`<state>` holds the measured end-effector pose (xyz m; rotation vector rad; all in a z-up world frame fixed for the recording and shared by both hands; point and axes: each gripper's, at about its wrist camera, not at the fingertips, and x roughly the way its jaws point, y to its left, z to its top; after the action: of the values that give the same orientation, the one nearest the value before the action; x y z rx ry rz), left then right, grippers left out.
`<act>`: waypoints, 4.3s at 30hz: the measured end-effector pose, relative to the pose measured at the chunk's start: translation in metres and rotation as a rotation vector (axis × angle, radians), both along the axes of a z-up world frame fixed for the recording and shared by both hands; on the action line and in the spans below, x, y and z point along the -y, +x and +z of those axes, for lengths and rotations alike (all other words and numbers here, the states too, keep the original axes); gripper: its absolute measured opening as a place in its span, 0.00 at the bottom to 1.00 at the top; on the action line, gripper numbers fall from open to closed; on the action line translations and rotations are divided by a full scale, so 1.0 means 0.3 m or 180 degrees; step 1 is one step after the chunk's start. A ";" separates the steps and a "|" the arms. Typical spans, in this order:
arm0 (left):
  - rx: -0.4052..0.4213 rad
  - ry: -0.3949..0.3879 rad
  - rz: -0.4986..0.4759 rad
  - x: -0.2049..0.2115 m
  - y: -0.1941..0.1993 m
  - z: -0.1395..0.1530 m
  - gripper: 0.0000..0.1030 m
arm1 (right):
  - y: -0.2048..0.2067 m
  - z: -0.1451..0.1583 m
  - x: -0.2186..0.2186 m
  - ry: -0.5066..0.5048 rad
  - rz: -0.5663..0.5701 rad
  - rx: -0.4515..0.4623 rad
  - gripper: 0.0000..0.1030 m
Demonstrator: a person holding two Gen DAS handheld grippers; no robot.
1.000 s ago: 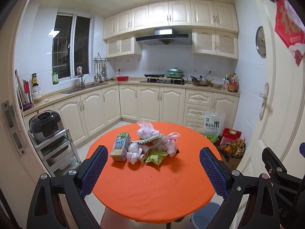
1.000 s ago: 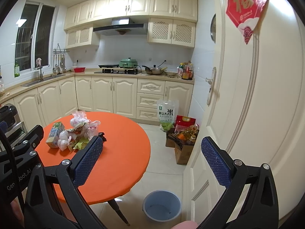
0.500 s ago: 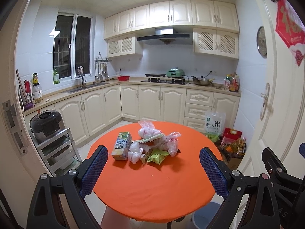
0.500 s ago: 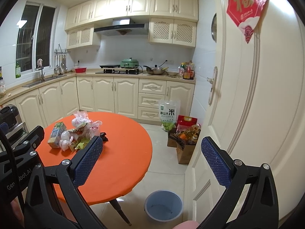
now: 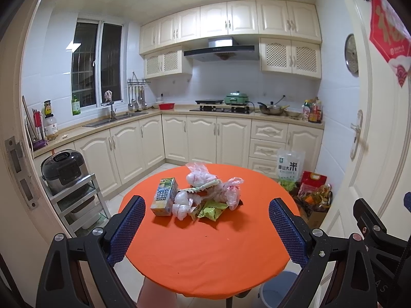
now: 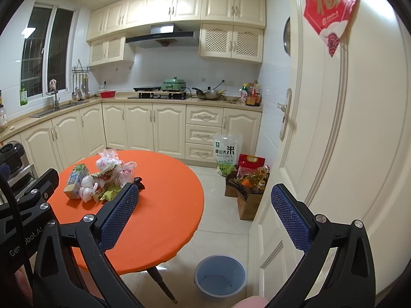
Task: Collect trash
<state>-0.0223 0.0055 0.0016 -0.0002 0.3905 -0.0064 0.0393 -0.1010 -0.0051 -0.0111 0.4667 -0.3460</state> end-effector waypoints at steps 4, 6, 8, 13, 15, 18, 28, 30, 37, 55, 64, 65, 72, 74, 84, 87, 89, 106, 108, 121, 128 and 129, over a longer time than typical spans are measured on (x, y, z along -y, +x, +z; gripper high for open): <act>0.0001 -0.0007 -0.0006 -0.001 -0.004 0.000 0.92 | -0.006 -0.002 0.002 0.0006 -0.0017 -0.0010 1.00; -0.0002 -0.0006 -0.0006 0.000 -0.005 0.000 0.92 | -0.011 -0.003 -0.004 -0.0008 -0.0025 -0.0003 1.00; 0.0000 -0.0003 -0.0005 -0.001 -0.005 0.000 0.92 | -0.014 -0.002 -0.007 -0.0021 -0.0035 -0.0001 1.00; 0.0009 0.0004 0.0040 -0.004 -0.006 -0.002 0.92 | -0.013 -0.004 -0.008 0.0014 -0.0020 -0.0033 1.00; 0.0008 0.0004 0.0046 -0.005 -0.006 -0.005 0.92 | -0.011 -0.002 -0.010 0.0021 -0.0024 -0.0043 1.00; -0.0008 -0.0017 0.0033 -0.015 0.002 -0.007 0.92 | -0.007 0.000 -0.015 0.0014 -0.0027 -0.0051 1.00; -0.0174 -0.0102 -0.0015 -0.115 0.112 -0.021 0.93 | 0.078 -0.013 -0.091 -0.0032 -0.0027 -0.0165 1.00; -0.0232 -0.0114 -0.0018 -0.149 0.154 -0.030 0.93 | 0.112 -0.024 -0.118 -0.0045 -0.0027 -0.0218 1.00; -0.0425 -0.0145 -0.0028 -0.281 0.305 -0.056 0.92 | 0.243 -0.077 -0.222 -0.0028 0.0042 -0.0386 1.00; -0.1282 -0.0273 -0.0059 -0.593 0.696 -0.227 0.92 | 0.638 -0.360 -0.386 0.0609 0.0467 -0.1184 1.00; -0.1444 -0.0541 -0.0078 -0.751 0.853 -0.265 0.92 | 0.873 -0.532 -0.406 0.0968 0.0517 -0.1608 0.97; -0.1453 -0.0577 -0.0080 -0.763 0.874 -0.270 0.92 | 0.897 -0.556 -0.399 0.0998 0.0486 -0.1651 0.96; -0.1605 -0.0748 -0.0123 -0.808 0.993 -0.308 0.92 | 1.036 -0.717 -0.380 0.1150 0.0334 -0.2052 0.74; -0.1628 -0.0784 -0.0149 -0.811 1.023 -0.310 0.92 | 1.050 -0.732 -0.379 0.1134 0.0331 -0.2044 0.67; -0.1682 -0.0875 -0.0273 -0.783 1.145 -0.344 0.81 | 1.004 -0.710 -0.345 0.1231 0.0498 -0.2069 0.42; -0.1658 -0.0927 -0.0149 -0.801 1.170 -0.374 0.55 | 0.998 -0.710 -0.334 0.1198 0.0511 -0.2084 0.41; -0.1699 -0.0942 -0.0124 -0.810 1.182 -0.387 0.46 | 0.999 -0.711 -0.336 0.1183 0.0515 -0.2093 0.41; -0.1454 -0.0898 0.0008 -0.835 0.914 -0.274 0.45 | 0.880 -0.593 -0.341 0.1290 0.0636 -0.1851 0.27; -0.1395 -0.0872 -0.0042 -0.826 0.851 -0.257 0.45 | 0.852 -0.586 -0.330 0.1329 0.0625 -0.1820 0.21; -0.1269 -0.0794 -0.0294 -0.787 0.557 -0.193 0.45 | 0.644 -0.502 -0.223 0.1454 0.0457 -0.1569 0.20; -0.1159 -0.0700 -0.0766 -0.639 0.457 -0.129 0.45 | 0.516 -0.449 -0.045 0.1550 0.0077 -0.1321 0.20; -0.1143 -0.0667 -0.0883 -0.594 0.433 -0.122 0.45 | 0.492 -0.445 -0.009 0.1570 -0.0011 -0.1286 0.20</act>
<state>0.1076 0.1836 -0.0349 -0.1559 0.7450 -0.3247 0.1869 -0.0983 -0.1385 0.4057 0.9429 -0.2236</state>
